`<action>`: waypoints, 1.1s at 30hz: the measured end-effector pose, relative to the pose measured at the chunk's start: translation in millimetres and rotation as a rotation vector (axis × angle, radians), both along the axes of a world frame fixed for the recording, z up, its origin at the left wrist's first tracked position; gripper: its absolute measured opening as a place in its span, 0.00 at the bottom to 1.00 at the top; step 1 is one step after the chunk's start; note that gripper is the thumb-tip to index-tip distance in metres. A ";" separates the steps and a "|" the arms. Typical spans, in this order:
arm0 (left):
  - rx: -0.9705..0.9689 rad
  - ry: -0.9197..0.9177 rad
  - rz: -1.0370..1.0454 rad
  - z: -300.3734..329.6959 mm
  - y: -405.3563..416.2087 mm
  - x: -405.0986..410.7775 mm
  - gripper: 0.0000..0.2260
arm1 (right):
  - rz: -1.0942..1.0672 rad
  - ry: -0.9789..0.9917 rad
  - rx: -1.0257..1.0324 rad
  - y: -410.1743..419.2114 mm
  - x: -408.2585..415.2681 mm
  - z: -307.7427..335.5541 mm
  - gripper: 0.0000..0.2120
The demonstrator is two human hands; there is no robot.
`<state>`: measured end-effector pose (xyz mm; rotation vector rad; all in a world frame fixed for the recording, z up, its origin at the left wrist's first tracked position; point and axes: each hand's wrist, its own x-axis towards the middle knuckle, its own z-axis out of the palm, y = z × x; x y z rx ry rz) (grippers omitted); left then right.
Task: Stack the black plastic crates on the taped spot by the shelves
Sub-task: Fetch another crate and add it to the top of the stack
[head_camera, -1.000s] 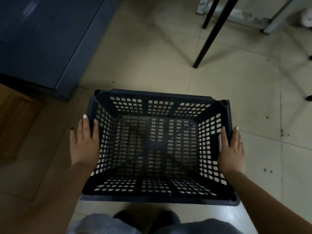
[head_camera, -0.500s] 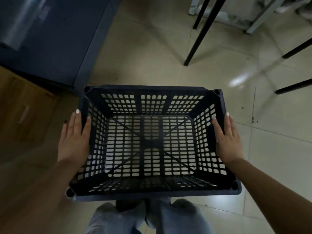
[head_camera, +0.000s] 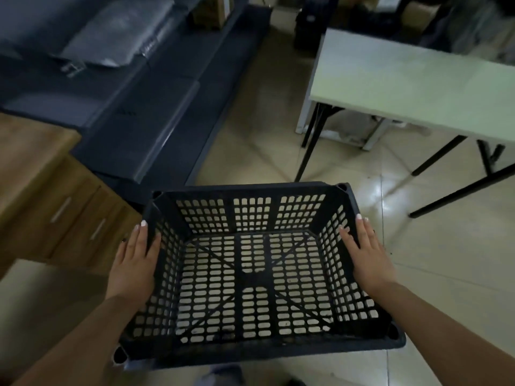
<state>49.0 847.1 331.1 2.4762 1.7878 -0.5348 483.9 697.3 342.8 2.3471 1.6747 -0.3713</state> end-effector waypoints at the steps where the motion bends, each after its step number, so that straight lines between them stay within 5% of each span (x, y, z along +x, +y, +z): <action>1: 0.020 -0.016 0.039 11.5 -7.0 -0.6 0.39 | 0.010 0.013 0.006 -0.8 -0.3 12.8 0.45; 14: 0.144 -0.446 0.560 113.7 -185.2 10.4 0.37 | 0.226 0.068 0.188 -39.5 41.2 98.7 0.41; 27: 0.214 -0.490 0.870 165.7 -414.0 -32.5 0.38 | 0.454 0.227 0.219 -107.2 -30.4 132.8 0.41; 33: 0.276 -0.534 0.948 175.0 -514.5 -51.5 0.40 | 0.406 0.389 0.215 -183.0 -73.9 149.4 0.50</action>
